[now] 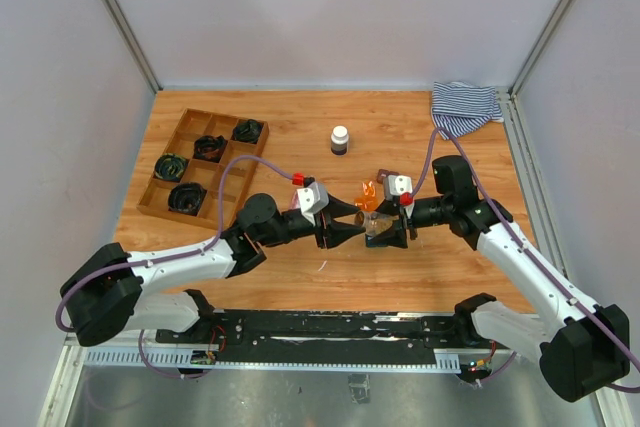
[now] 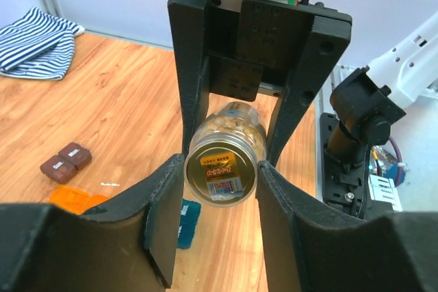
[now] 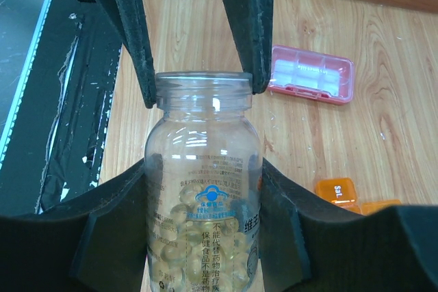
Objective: Sort the pills into containers
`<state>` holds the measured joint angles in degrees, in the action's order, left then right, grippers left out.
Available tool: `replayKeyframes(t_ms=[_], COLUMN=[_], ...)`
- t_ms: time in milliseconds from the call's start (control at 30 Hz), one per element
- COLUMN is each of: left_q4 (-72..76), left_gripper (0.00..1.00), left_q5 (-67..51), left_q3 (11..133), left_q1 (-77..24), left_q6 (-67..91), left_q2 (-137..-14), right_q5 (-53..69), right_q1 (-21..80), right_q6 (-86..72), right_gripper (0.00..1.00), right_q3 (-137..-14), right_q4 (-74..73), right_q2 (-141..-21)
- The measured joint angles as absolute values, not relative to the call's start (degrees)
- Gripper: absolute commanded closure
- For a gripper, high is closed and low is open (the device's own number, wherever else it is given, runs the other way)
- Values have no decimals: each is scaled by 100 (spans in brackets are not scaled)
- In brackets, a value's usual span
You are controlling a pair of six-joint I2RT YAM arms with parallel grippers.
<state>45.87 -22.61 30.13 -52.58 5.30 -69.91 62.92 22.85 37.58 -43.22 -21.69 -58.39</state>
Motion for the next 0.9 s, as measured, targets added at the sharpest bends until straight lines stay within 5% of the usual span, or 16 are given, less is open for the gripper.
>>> replayKeyframes(t_ms=[300, 567, 667, 900], left_q4=[4628, 4265, 3566, 2580], left_gripper=[99, 99, 94, 33], left_q5=[-2298, -1238, -220, 1007], left_q3=[3013, 3076, 3317, 3736], left_q1=[-5251, -5441, -5850, -6248], left_q6=[1111, 2961, 3559, 4316], left_q2=[-7015, -7022, -6921, -6862], right_q5=[6298, 6114, 6055, 6001], right_q1=[2285, 2263, 2211, 2180], right_q6=[3758, 3739, 3741, 3752], right_gripper=[99, 99, 99, 99], right_q3=[-4322, -4322, -4322, -4322], right_q4=[-2174, -2185, -2239, -2250], right_q2=[-5839, -5839, -5839, -5839])
